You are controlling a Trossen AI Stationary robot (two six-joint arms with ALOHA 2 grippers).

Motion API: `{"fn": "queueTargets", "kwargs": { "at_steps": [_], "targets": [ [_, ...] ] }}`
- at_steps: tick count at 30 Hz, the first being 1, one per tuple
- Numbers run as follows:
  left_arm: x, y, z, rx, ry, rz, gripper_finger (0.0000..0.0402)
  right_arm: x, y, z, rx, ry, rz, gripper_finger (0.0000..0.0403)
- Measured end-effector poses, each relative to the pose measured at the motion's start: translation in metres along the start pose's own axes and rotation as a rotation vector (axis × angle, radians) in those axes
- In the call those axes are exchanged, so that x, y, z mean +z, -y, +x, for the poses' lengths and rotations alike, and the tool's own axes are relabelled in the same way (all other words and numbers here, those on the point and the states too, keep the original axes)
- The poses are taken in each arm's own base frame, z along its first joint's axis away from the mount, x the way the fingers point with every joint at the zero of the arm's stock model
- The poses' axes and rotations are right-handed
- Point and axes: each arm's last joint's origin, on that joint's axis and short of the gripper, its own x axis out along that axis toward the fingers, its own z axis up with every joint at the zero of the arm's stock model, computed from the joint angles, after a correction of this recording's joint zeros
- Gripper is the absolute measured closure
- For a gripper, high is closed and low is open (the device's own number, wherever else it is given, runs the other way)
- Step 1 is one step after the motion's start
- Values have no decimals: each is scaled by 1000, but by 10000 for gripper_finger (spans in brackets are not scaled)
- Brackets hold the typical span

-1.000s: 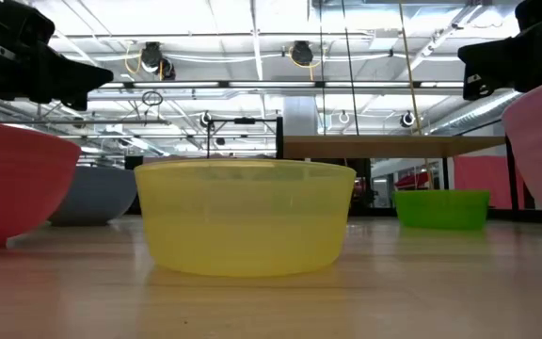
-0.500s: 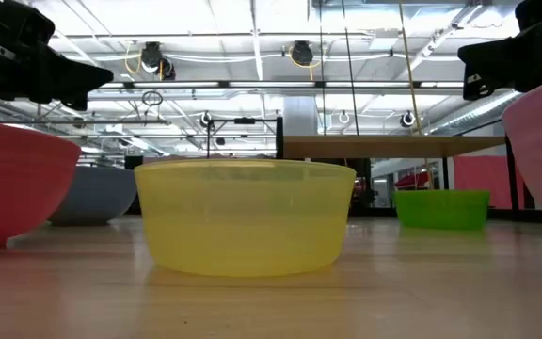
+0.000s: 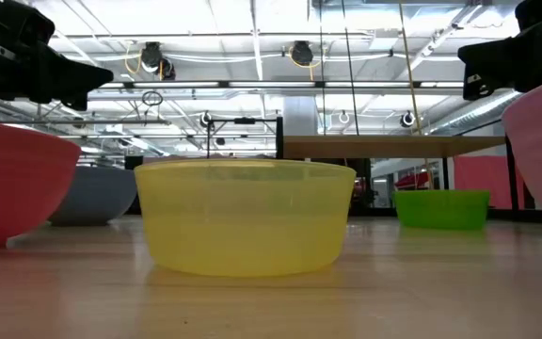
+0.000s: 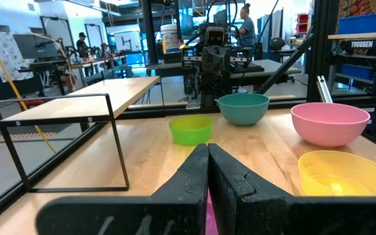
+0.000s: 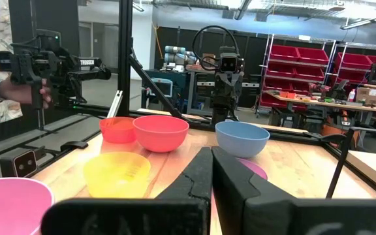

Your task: Place and stack bowls onto a shelf

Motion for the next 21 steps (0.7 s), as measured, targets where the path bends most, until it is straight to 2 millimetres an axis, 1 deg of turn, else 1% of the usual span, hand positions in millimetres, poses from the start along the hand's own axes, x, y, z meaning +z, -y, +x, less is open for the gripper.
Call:
{"fn": "queueTargets", "kwargs": {
  "at_steps": [21],
  "targets": [
    [2, -1, 0, 16, 17, -2, 394, 0, 0, 0, -4, 1, -6, 401]
  ]
}}
